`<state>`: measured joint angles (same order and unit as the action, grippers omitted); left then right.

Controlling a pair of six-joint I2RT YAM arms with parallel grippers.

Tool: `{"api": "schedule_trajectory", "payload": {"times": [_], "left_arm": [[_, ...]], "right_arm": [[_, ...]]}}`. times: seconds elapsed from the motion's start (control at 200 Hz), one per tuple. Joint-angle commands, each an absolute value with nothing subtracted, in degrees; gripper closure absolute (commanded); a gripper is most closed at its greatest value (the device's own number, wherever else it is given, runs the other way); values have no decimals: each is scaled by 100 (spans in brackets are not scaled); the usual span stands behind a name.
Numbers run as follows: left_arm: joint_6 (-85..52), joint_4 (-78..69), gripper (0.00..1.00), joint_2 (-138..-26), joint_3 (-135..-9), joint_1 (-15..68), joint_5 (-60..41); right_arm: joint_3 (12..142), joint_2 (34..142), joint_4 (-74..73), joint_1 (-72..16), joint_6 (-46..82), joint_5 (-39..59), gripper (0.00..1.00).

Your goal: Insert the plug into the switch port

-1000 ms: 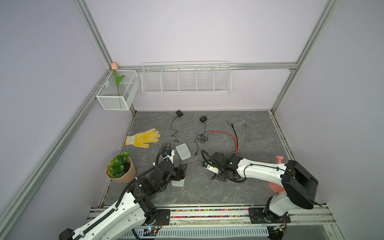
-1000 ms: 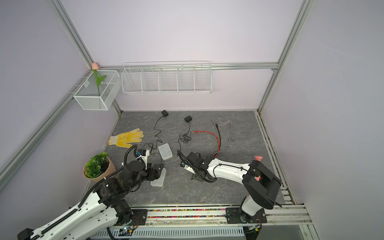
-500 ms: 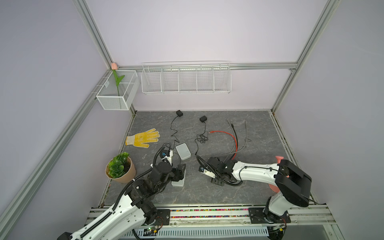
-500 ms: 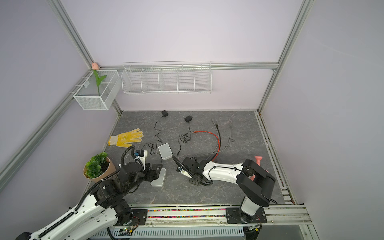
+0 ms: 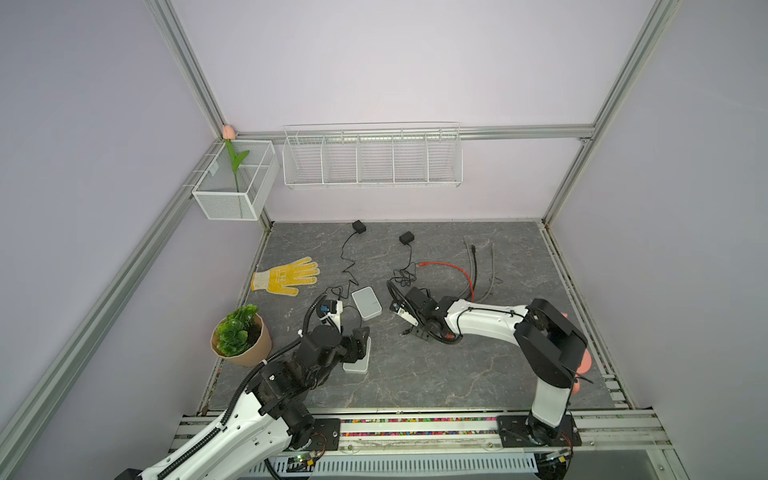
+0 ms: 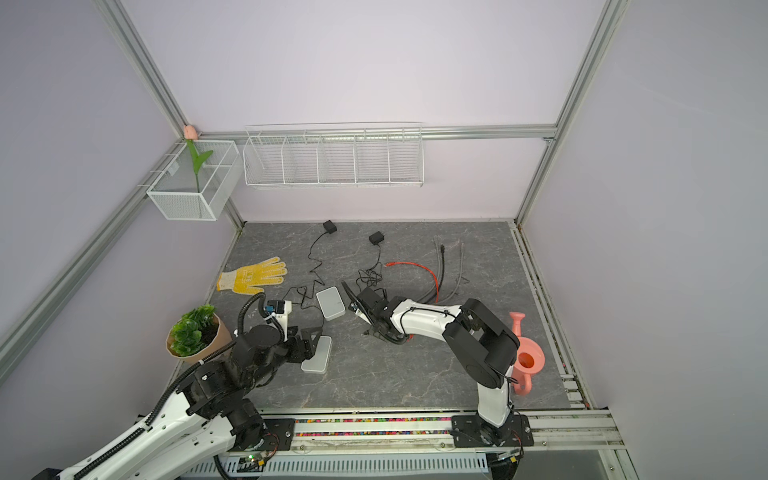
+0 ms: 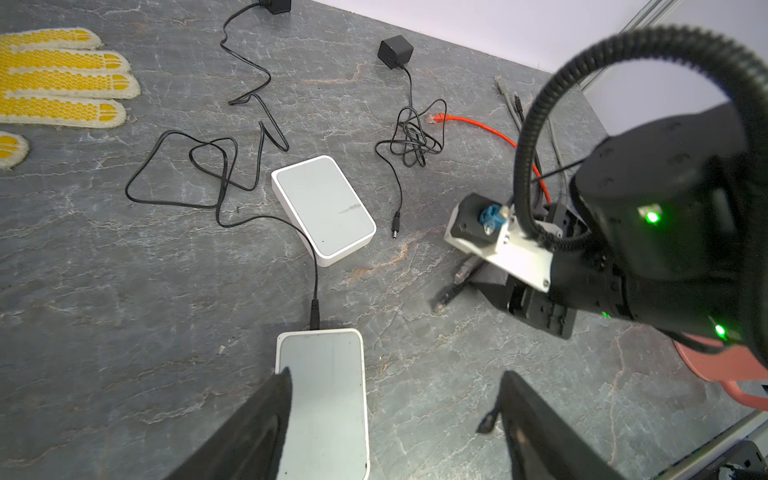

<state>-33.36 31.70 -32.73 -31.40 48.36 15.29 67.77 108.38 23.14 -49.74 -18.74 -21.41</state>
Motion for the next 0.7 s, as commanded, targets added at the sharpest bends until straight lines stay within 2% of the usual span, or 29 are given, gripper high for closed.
{"api": "schedule_trajectory", "payload": {"times": [0.0, 0.19, 0.41, 0.48, 0.585, 0.695], "left_arm": [[-3327, 3279, 22, -3113, -3160, 4806, 1688], [-3331, 3276, 23, -3009, -3172, 4807, 1737], [-2857, 2687, 27, -3032, -3104, 4808, 919], [-2671, 2377, 28, -3291, -3077, 4810, 587], [-2445, 1810, 30, -3958, -3129, 4853, 29], [-2122, 1268, 31, -4909, -3411, 5224, 14]], "right_arm": [[7101, 11273, 2608, -4618, -2358, -2206, 42], [7633, 11277, 2871, -4314, -2495, -2135, 43], [6745, 9721, 3035, -4279, -1585, -1481, 42], [6661, 9397, 3301, -4214, -1063, -1422, 42], [6519, 8928, 3602, -4052, -154, -1831, 42], [6234, 8168, 3597, -3785, 441, -1908, 41]]}}
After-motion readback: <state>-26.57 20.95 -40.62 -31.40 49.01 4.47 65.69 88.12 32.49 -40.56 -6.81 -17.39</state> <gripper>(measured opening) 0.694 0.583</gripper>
